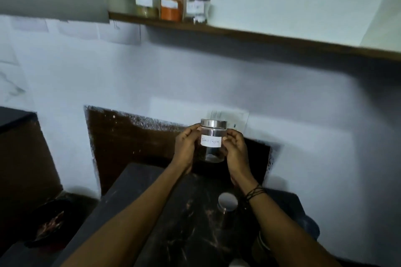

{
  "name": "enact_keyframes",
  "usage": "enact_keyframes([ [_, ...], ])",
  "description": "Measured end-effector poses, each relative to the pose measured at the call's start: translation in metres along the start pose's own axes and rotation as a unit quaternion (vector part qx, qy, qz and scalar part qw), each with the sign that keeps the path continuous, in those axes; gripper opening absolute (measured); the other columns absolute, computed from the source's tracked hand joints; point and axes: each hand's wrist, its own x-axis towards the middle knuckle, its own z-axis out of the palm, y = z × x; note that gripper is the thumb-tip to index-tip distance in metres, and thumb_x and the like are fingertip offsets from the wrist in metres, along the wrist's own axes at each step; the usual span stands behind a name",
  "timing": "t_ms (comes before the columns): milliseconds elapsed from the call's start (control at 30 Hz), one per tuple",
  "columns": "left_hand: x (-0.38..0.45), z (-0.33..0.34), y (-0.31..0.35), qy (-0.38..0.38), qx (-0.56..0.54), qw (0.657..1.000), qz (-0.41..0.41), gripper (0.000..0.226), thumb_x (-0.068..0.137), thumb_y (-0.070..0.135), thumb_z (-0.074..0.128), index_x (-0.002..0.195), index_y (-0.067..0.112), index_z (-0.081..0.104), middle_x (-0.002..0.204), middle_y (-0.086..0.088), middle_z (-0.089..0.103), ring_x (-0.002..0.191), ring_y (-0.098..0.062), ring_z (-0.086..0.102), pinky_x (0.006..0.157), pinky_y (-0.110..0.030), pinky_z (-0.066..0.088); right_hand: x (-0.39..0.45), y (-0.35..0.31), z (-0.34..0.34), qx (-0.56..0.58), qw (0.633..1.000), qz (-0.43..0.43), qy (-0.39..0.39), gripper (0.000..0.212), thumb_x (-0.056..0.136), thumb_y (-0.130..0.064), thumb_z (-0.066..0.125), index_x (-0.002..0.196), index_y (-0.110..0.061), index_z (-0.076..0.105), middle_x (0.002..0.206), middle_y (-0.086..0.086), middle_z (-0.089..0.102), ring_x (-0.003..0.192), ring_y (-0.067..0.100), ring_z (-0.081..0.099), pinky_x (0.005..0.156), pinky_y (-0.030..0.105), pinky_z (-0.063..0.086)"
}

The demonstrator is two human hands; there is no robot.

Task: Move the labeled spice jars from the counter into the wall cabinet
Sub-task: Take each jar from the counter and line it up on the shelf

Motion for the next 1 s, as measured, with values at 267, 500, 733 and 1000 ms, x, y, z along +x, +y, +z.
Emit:
enact_keyframes([
  [267,0.044,0.061,0.136,-0.005,0.052,0.983,0.178,0.019,0.093,0.030,0.062,0.105,0.019,0.071,0.104,-0.004,0.073,0.085,-0.013,0.067,0.065,-0.019,0.052,0.059,-0.132,0.022,-0.036,0.985,-0.170,0.013,0.012,0.098,-0.025,0.054,0.109,-0.027,0.050,0.107,-0.011,0.064,0.096,0.010,0.066,0.085,0.034,0.058],
  [500,0.063,0.108,0.215,0.003,0.036,0.964,0.263,0.024,0.093,0.041,0.061,0.103,0.021,0.068,0.101,-0.004,0.073,0.096,-0.021,0.070,0.075,-0.033,0.060,0.097,-0.220,0.037,-0.053,0.958,-0.280,0.039,0.007,0.099,-0.026,0.051,0.105,-0.029,0.049,0.103,-0.007,0.064,0.093,0.010,0.065,0.072,0.032,0.059],
  [733,0.104,0.136,0.260,0.034,0.048,0.956,0.286,0.024,0.094,0.037,0.061,0.093,0.015,0.069,0.092,-0.010,0.073,0.086,-0.026,0.067,0.078,-0.043,0.056,0.143,-0.265,0.053,-0.108,0.943,-0.301,0.095,0.016,0.097,-0.027,0.049,0.112,-0.024,0.049,0.107,0.002,0.060,0.090,0.021,0.063,0.071,0.033,0.054],
  [1000,0.172,0.146,0.276,0.028,0.119,0.962,0.243,0.027,0.101,0.027,0.045,0.091,0.013,0.066,0.098,-0.020,0.070,0.092,-0.035,0.068,0.078,-0.044,0.058,0.206,-0.286,0.075,-0.197,0.940,-0.262,0.093,0.030,0.096,-0.019,0.049,0.125,-0.014,0.053,0.119,0.006,0.061,0.106,0.026,0.060,0.094,0.041,0.052],
])
